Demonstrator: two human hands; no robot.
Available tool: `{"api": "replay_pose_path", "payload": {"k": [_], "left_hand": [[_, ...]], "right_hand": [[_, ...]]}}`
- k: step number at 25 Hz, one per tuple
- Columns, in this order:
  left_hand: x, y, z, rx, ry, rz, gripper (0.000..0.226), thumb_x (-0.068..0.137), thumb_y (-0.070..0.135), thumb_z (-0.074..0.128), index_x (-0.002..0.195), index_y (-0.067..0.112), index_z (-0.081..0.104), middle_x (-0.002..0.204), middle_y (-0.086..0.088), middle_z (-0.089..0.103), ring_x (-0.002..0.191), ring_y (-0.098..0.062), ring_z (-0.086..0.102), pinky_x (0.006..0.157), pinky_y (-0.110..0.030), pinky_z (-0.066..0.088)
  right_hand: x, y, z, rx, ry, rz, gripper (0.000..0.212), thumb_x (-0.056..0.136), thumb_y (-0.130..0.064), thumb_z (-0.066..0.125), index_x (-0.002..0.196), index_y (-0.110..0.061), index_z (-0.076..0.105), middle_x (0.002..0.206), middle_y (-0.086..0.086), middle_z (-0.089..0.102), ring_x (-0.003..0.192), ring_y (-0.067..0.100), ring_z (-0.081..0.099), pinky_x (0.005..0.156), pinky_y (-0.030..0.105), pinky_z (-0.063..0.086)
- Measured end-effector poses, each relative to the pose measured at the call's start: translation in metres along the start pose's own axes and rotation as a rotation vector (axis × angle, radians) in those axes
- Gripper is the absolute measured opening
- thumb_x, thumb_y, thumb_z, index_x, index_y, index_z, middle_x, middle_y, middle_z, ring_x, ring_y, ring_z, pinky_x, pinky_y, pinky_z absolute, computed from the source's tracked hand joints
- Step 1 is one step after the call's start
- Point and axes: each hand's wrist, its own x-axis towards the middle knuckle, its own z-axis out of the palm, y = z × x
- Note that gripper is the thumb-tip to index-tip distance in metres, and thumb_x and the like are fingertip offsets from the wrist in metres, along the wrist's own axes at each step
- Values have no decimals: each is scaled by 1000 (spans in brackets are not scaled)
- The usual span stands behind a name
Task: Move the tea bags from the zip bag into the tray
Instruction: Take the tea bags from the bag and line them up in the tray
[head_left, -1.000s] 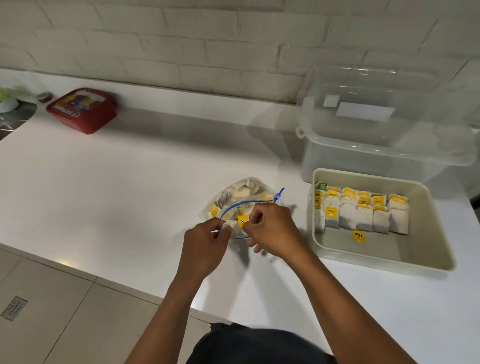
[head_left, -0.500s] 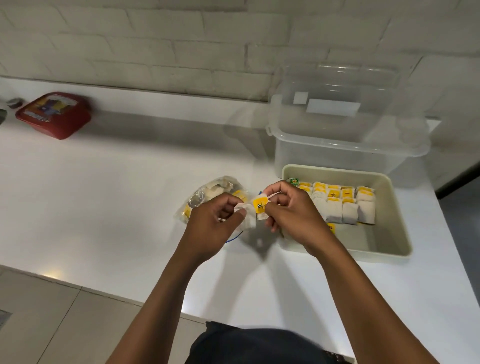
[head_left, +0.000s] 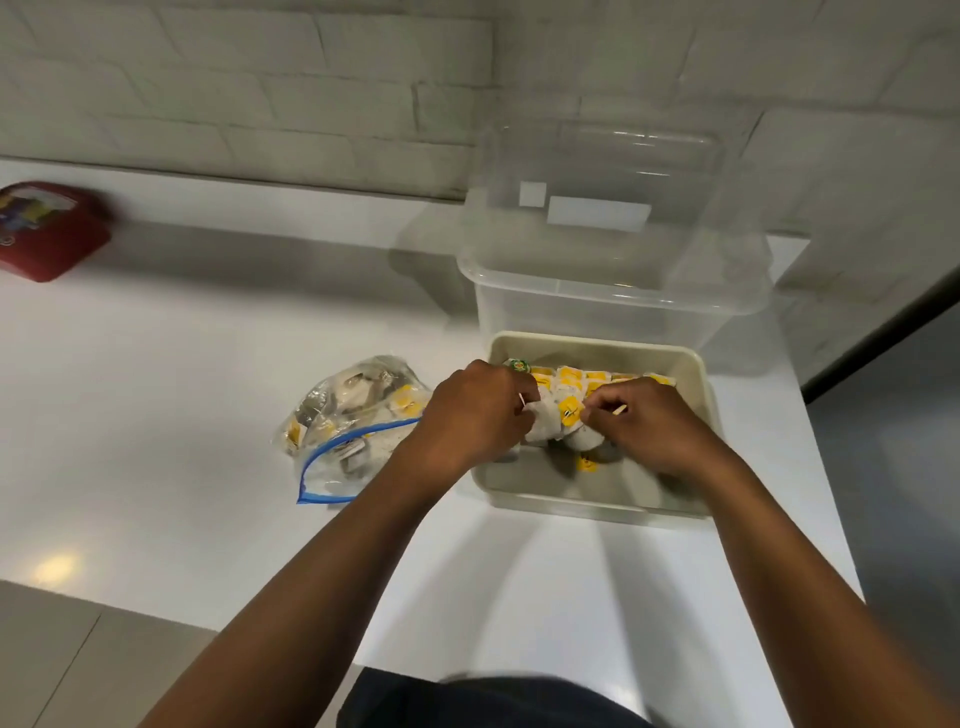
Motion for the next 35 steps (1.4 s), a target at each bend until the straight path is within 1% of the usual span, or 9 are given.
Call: {"api": "replay_pose_path", "payload": {"k": [2, 5, 8, 11, 16, 21, 25, 29, 35], "left_hand": [[9, 7, 7, 112, -96, 21, 17, 87, 33, 62, 102, 35, 71, 101, 6, 70, 96, -21, 63, 79, -33, 52], [21, 13, 16, 225, -189, 47, 17, 88, 29, 61, 97, 30, 74, 100, 3, 69, 97, -20, 63, 74, -32, 50], [32, 17, 24, 367, -205, 42, 19, 90, 22, 59, 101, 24, 74, 104, -2, 67, 99, -23, 65, 69, -30, 42], [40, 23, 29, 487, -199, 29, 21, 90, 14, 59, 105, 21, 72, 109, -6, 64, 98, -25, 66, 68, -30, 41], [46, 29, 33, 576, -174, 30, 24, 89, 8, 56, 104, 20, 71, 110, -5, 66, 98, -25, 67, 68, -29, 41], [49, 25, 37, 555, -236, 85, 20, 90, 20, 61, 106, 22, 72, 109, -2, 67, 105, -22, 64, 67, -28, 40], [48, 29, 41, 638, -207, 77, 18, 93, 13, 56, 105, 15, 69, 110, -6, 68, 100, -24, 67, 67, -28, 40], [48, 32, 44, 647, -183, 28, 20, 93, 9, 55, 108, 12, 68, 114, -8, 67, 103, -26, 66, 69, -28, 39], [48, 32, 47, 589, -139, 18, 18, 91, 14, 60, 107, 16, 67, 112, -6, 67, 102, -24, 67, 68, -29, 40]], "right_hand": [[5, 10, 0, -31, -71, -9, 13, 90, -18, 67, 81, -18, 76, 79, -9, 71, 73, 3, 59, 70, 18, 44], [13, 15, -1, -113, -227, -30, 13, 88, -17, 67, 79, -20, 76, 70, -10, 66, 60, -3, 53, 56, 8, 39], [20, 20, 1, -178, -281, -39, 13, 88, -16, 67, 79, -21, 75, 69, -10, 65, 59, -4, 53, 53, 6, 38], [26, 24, -1, -195, -314, -28, 14, 88, -18, 67, 76, -22, 73, 63, -13, 61, 57, -4, 53, 52, 7, 36], [32, 22, -4, -218, -353, -15, 11, 88, -21, 67, 80, -23, 74, 72, -12, 64, 69, 1, 57, 61, 16, 42], [31, 18, -12, -250, -531, -2, 10, 87, -19, 68, 85, -21, 78, 82, -10, 72, 84, 8, 64, 79, 26, 52], [37, 19, 0, -382, -423, -4, 14, 86, -17, 65, 74, -19, 72, 80, 0, 72, 83, 18, 64, 75, 30, 52], [44, 26, 10, -465, -279, 4, 26, 83, -20, 61, 58, -23, 55, 73, 0, 63, 79, 24, 61, 64, 28, 47], [47, 28, 14, -514, -182, -5, 14, 84, -20, 61, 70, -22, 59, 86, 5, 64, 84, 28, 60, 67, 34, 51]]}}
